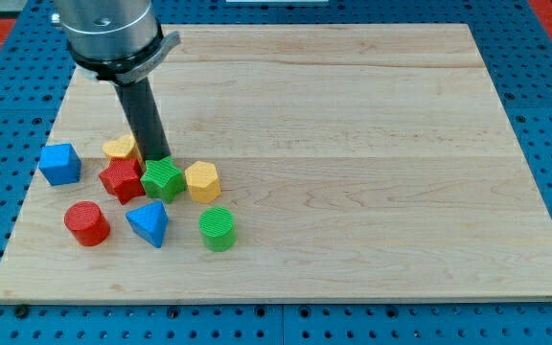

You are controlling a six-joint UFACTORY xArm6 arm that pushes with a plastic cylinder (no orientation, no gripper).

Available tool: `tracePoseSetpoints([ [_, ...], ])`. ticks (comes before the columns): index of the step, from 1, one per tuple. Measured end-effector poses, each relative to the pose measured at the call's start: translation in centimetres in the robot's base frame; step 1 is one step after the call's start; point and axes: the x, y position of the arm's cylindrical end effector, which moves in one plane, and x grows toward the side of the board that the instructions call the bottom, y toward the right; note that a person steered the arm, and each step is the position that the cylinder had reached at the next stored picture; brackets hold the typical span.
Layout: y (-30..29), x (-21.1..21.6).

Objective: Move the green star to the top left side of the board

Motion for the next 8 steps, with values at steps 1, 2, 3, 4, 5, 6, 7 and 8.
tracePoseSetpoints([
  [1, -2.0, 1.2],
  [2, -4.5, 1.0],
  [3, -3.4, -0.3],
  [4, -2.8, 2.9],
  [5, -2.0, 7.8],
  [6, 1.7, 8.0],
  [7, 2.0, 3.9],
  [8, 1.1, 0.7],
])
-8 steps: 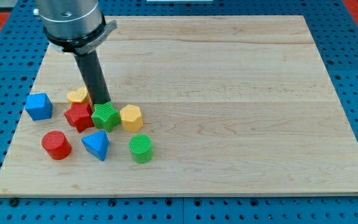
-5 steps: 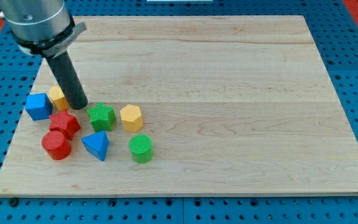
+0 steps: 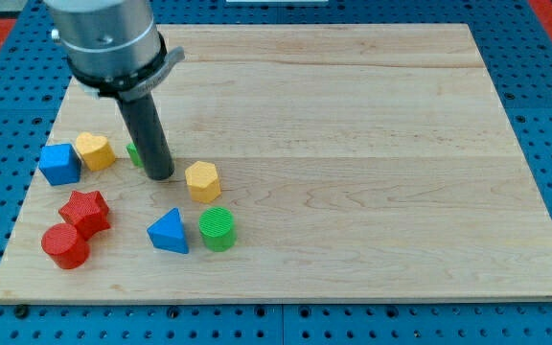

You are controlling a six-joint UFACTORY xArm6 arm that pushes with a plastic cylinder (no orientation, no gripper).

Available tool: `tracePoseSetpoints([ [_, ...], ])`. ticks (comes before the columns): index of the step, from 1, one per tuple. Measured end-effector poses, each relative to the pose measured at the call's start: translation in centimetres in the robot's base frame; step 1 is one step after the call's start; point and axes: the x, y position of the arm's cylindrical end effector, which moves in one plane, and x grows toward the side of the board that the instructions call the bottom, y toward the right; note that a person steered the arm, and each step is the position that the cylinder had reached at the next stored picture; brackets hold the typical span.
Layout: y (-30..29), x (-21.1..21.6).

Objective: Move the green star to the top left side of the board

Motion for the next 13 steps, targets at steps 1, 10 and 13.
tracePoseSetpoints([
  [1, -0.2, -1.1],
  [10, -3.0, -3.6],
  [13, 0.8, -2.1],
])
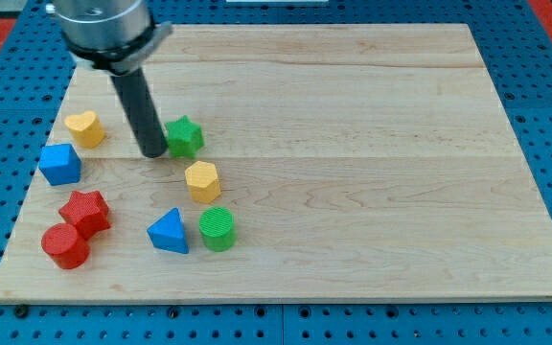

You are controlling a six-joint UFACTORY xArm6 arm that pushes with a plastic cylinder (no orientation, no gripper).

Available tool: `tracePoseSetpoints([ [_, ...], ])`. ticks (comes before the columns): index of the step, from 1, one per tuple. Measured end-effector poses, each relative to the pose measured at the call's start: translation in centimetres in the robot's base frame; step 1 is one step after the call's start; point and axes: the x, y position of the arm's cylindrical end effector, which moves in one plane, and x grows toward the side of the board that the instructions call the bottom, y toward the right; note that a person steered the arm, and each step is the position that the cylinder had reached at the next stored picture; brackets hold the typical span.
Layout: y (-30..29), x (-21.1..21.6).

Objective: Move the green star to the top left side of the board

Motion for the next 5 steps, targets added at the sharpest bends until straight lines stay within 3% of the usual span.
tracePoseSetpoints([
  [4, 10.4, -0.9],
  [5, 8.4, -2.6],
])
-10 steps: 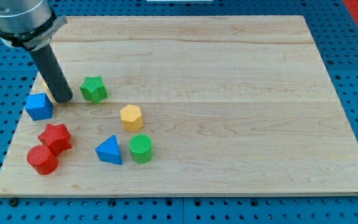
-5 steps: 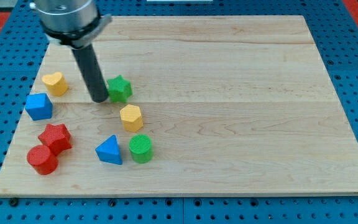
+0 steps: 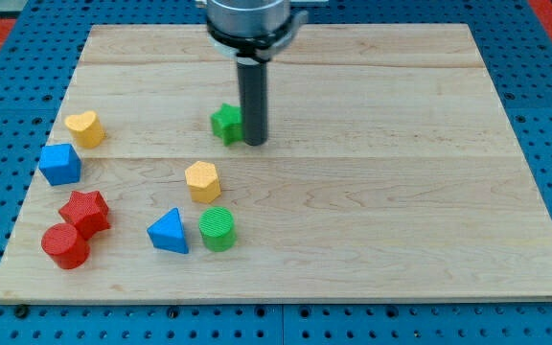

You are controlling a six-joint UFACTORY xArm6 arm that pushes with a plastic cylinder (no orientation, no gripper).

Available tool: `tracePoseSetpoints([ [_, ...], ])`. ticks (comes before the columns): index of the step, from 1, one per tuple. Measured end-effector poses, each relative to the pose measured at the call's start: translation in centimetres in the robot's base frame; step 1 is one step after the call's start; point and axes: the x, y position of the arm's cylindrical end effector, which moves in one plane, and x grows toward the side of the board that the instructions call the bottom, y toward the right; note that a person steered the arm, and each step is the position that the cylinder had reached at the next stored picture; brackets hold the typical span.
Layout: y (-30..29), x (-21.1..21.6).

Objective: Move the green star to the top left side of the board

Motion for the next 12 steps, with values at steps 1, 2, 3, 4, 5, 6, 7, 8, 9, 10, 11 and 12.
tracePoseSetpoints([
  [1, -7.4, -1.2],
  [2, -7.5, -1.4],
  [3, -5.7, -4.3],
  [4, -8.8, -6.5],
  [5, -9.2, -7.8],
  [6, -6.7, -11.2],
  [7, -9.3, -16.9],
  [8, -9.8, -18.3],
  [9, -13.3, -19.3],
  [10, -17.0, -15.7],
  [11, -16.9, -10.6],
  [12, -14.9, -13.8],
])
